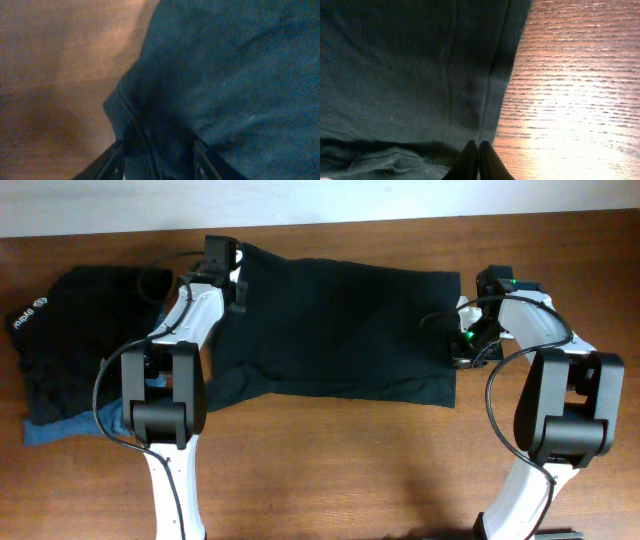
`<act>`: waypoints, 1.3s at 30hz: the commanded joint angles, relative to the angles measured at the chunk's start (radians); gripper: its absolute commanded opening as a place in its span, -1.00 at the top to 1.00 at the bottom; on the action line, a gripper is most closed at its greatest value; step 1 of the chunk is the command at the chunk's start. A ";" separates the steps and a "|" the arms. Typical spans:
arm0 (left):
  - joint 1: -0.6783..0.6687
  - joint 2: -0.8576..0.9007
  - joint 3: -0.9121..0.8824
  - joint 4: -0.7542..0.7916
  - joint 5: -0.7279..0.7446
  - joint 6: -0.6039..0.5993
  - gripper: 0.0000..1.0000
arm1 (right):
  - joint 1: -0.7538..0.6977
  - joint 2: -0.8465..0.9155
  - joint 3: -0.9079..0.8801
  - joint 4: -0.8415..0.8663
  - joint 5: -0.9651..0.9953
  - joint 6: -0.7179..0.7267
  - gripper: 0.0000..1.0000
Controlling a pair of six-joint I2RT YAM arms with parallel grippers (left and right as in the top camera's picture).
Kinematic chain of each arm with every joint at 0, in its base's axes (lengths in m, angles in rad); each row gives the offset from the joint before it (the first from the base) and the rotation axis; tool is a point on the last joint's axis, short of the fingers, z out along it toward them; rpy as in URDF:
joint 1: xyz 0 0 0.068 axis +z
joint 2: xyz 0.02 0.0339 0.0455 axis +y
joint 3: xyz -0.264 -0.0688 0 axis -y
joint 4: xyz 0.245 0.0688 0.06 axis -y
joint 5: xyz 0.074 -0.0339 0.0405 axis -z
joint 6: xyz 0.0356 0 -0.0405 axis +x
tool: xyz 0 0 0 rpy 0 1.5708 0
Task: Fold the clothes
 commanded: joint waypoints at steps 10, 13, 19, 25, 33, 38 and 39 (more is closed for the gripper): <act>0.006 -0.161 0.100 -0.183 0.075 0.017 -0.04 | -0.005 0.007 -0.008 0.048 -0.072 -0.010 0.92; 0.006 -0.217 0.100 -0.225 0.082 0.016 -0.12 | -0.005 0.008 -0.008 0.077 -0.159 -0.012 0.92; 0.006 -0.238 0.093 -0.381 0.082 0.011 -0.18 | -0.005 0.011 -0.008 0.088 -0.221 -0.036 0.92; 0.006 -0.238 0.080 -0.445 0.082 0.002 -0.18 | -0.005 0.060 -0.009 0.090 -0.187 -0.036 0.92; 0.006 -0.238 0.080 -0.446 0.127 0.001 -0.18 | -0.008 0.159 -0.009 0.066 -0.048 -0.035 0.92; 0.006 -0.238 0.080 -0.462 0.248 0.002 -0.20 | -0.029 0.159 -0.006 0.068 0.173 0.002 0.92; 0.006 -0.238 0.080 -0.468 0.269 0.002 -0.20 | -0.037 0.159 -0.006 0.071 0.184 0.002 0.92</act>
